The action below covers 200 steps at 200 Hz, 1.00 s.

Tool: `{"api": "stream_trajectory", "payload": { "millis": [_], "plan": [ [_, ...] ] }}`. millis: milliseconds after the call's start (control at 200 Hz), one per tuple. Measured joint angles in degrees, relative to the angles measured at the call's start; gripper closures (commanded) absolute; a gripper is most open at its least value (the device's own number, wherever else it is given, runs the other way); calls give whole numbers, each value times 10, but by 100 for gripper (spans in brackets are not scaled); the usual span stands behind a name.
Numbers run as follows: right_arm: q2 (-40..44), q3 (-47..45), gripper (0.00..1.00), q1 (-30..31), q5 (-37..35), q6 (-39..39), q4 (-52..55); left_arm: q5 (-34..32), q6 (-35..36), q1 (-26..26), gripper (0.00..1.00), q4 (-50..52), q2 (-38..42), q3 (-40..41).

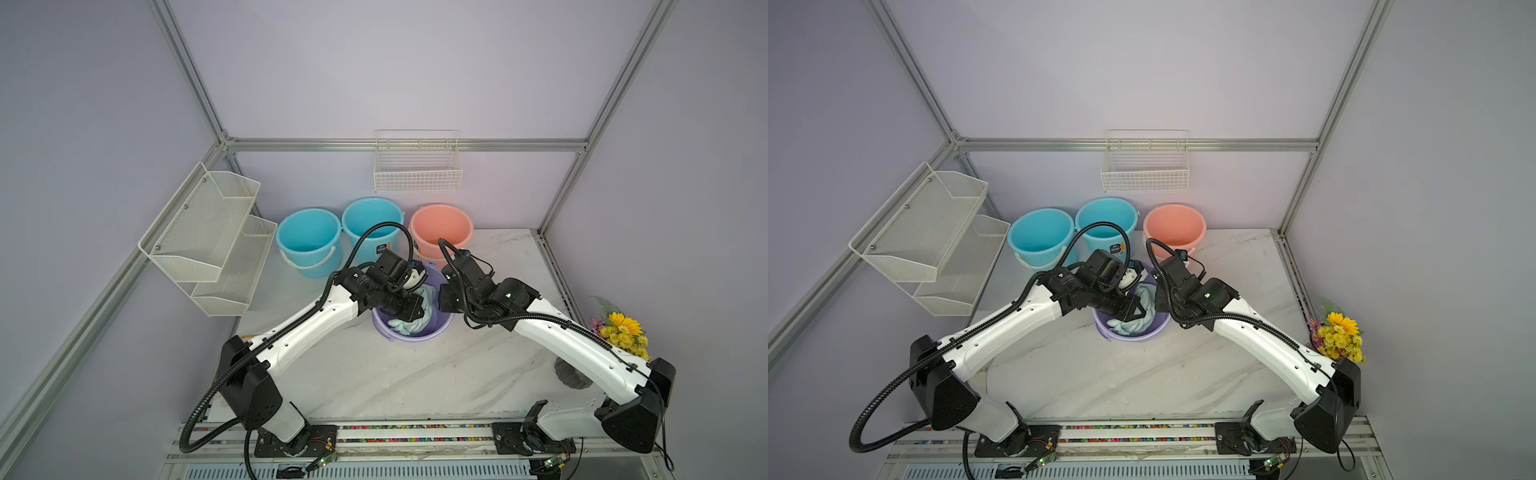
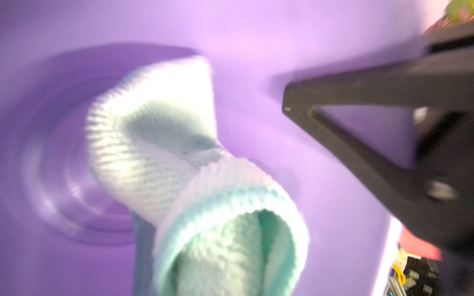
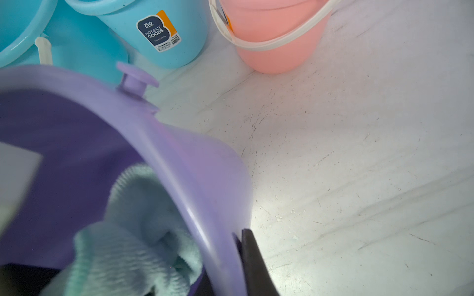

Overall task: Wipe the inside of the bucket with a cloth
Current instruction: Wipe the dirt from the inside of the bucket.

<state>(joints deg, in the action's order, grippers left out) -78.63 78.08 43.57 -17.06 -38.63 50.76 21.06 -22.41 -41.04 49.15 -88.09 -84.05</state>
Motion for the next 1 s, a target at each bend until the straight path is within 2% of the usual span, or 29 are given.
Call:
{"api": "stream_trajectory", "payload": {
  "millis": [135,360,585,770,1000],
  "plan": [
    [0,0,100,0,0,0,0,46,-21,21,100,-11,10,1],
    [0,0,100,0,0,2,0,157,-57,18,100,-49,10,19],
    [0,0,100,0,0,2,0,224,-80,16,100,-80,5,37],
    [0,3,100,0,1,4,3,230,-83,9,100,-94,-30,61],
    [-1,3,100,0,5,6,12,177,-99,7,100,-114,-84,89]
  ]
}}
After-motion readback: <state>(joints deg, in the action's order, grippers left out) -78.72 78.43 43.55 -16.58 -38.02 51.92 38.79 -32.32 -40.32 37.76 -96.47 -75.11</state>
